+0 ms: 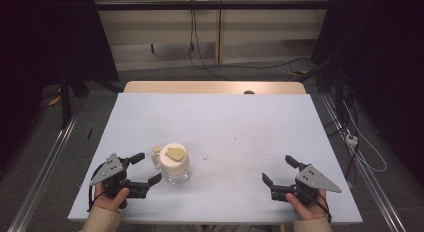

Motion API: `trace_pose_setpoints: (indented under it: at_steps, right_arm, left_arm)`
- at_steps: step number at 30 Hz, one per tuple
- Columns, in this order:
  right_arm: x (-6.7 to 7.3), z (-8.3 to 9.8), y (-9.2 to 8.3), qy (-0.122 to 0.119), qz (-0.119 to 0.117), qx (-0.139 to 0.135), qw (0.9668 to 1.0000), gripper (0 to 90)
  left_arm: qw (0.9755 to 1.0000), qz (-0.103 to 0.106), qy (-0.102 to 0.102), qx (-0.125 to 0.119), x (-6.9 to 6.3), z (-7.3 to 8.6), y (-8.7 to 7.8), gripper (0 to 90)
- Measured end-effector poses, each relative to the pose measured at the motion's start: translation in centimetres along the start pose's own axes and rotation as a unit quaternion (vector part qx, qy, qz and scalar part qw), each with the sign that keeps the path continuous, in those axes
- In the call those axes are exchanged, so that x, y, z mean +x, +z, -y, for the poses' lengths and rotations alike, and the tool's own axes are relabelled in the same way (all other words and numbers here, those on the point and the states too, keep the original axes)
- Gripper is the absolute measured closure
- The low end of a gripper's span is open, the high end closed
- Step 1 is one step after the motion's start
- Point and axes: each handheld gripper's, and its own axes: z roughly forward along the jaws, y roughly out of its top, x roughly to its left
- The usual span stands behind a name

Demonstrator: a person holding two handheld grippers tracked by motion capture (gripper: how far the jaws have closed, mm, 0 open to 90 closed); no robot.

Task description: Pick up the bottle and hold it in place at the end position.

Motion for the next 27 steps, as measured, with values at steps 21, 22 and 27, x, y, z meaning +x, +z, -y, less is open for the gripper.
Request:
trace_pose_setpoints:
  at_steps: [21, 22, 27]
  right_arm:
    - [0.0, 0.0, 0.0, -0.001, 0.001, 0.001, 1.0, 2.9]
    - [0.0, 0.0, 0.0, -0.001, 0.001, 0.002, 1.0, 2.9]
    - [0.0, 0.0, 0.0, -0.001, 0.001, 0.001, 1.0, 3.0]
  left_arm:
    - [0.9994, 0.021, -0.002, 0.026, -0.8, 0.2, 0.9, 7.2]
    - [0.9994, 0.021, -0.002, 0.026, -0.8, 0.2, 0.9, 7.2]
    - [0.9988, 0.024, -0.001, 0.041, -1.0, 0.3, 1.3, 7.1]
